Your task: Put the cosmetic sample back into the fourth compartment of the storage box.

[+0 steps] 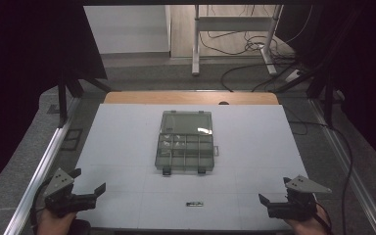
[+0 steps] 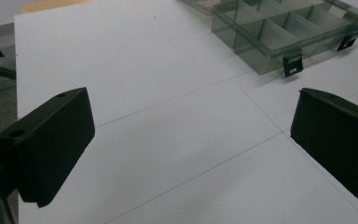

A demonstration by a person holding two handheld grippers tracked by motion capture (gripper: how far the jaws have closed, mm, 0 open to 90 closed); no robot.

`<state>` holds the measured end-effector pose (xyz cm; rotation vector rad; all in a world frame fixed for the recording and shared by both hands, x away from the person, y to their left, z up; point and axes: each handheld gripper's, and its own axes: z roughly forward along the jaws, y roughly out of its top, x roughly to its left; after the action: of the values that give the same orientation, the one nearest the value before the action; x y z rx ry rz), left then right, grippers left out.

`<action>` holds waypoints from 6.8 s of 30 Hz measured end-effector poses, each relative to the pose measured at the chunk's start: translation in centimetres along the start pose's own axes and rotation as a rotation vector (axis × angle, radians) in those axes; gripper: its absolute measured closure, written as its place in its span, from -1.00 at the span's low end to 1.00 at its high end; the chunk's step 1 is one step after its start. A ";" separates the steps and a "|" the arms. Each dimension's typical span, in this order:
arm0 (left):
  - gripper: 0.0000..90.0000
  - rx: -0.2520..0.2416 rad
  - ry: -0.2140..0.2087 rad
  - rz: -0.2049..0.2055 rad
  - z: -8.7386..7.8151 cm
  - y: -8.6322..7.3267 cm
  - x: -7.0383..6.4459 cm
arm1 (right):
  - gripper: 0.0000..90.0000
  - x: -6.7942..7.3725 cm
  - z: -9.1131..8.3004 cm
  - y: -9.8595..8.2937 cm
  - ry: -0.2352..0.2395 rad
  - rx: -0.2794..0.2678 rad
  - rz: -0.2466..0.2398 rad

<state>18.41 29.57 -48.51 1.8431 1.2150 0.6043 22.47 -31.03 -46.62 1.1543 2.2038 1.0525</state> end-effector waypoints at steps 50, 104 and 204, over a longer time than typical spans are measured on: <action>-1.00 0.006 -0.023 -0.043 0.1 0.0 0.5 | -1.00 1.2 1.4 0.9 0.059 0.029 -0.036; -0.99 0.032 -0.039 -0.007 0.4 0.2 0.3 | -1.00 6.8 7.4 4.2 0.253 0.129 -0.114; -0.97 0.031 -0.063 -0.011 0.4 0.1 0.5 | 0.78 12.2 12.6 7.9 0.439 0.249 -0.315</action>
<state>19.00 29.83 -48.65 1.8663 1.1988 0.5204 27.97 -12.71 -48.50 0.6715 2.8100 0.9848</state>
